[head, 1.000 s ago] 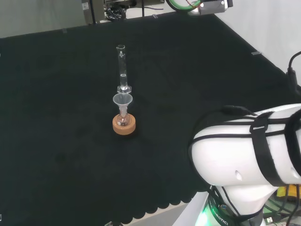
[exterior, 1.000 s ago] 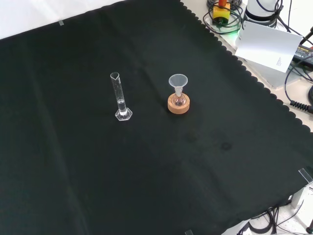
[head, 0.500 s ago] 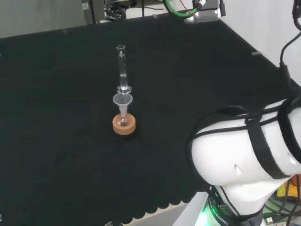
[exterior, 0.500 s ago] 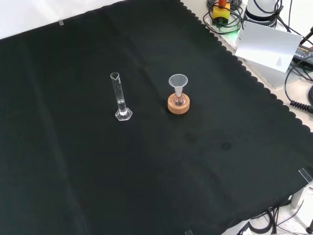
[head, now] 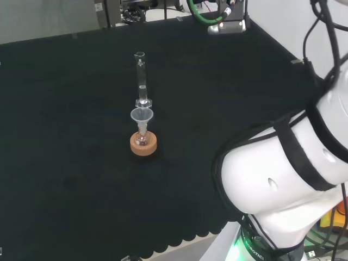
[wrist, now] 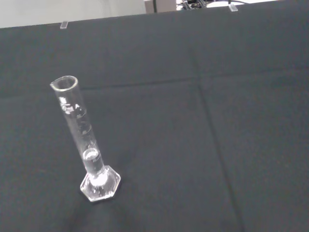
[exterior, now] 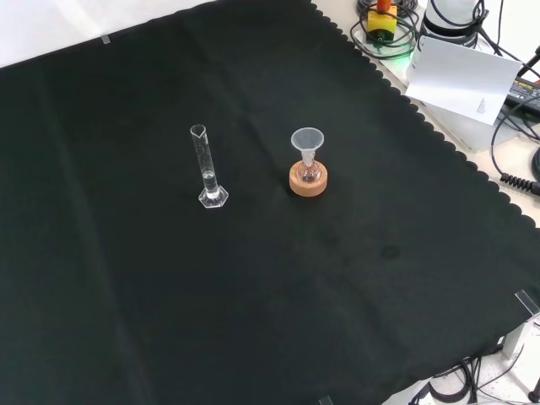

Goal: Pick up the graduated cylinder.

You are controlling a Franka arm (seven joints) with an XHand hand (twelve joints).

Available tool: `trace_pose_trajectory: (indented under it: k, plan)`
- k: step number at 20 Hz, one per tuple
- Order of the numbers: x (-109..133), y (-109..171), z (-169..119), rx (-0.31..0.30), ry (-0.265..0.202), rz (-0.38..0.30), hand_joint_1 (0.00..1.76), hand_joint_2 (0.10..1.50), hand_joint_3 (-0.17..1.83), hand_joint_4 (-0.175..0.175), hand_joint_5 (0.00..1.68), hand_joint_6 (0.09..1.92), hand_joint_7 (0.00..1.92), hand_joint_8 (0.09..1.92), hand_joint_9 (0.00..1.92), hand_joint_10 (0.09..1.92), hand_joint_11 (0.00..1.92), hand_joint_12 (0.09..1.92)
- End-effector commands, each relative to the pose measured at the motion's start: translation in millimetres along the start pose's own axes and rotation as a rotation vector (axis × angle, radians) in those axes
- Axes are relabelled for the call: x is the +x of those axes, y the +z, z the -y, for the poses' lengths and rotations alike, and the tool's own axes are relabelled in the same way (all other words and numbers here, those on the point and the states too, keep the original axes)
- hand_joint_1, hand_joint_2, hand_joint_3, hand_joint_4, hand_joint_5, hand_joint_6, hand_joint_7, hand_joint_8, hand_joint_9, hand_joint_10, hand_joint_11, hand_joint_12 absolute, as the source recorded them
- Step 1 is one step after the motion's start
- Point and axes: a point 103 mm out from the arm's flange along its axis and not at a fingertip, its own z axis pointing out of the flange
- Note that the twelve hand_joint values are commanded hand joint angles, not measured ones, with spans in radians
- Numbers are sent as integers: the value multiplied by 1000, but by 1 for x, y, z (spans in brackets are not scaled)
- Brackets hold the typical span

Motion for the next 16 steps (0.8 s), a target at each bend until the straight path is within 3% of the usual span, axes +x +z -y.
trace_pose_trajectory:
  k: [1, 5, 10, 16]
  plan:
    - [-17, 31, -50, -22, -25, -44, 239, 1365, -18, -41, 350, 87, 112, 565, 394, 469, 184, 1347]
    - [-22, 49, -65, 4, -34, -35, 248, 1366, -19, -42, 357, 87, 114, 572, 353, 577, 186, 1349]
    - [-19, 69, -80, 14, -41, -94, 253, 1365, -20, -43, 359, 87, 114, 576, 343, 606, 185, 1350]
    - [-9, 102, -95, 41, -82, -143, 258, 1353, -27, -44, 349, 87, 125, 584, 348, 619, 187, 1352]
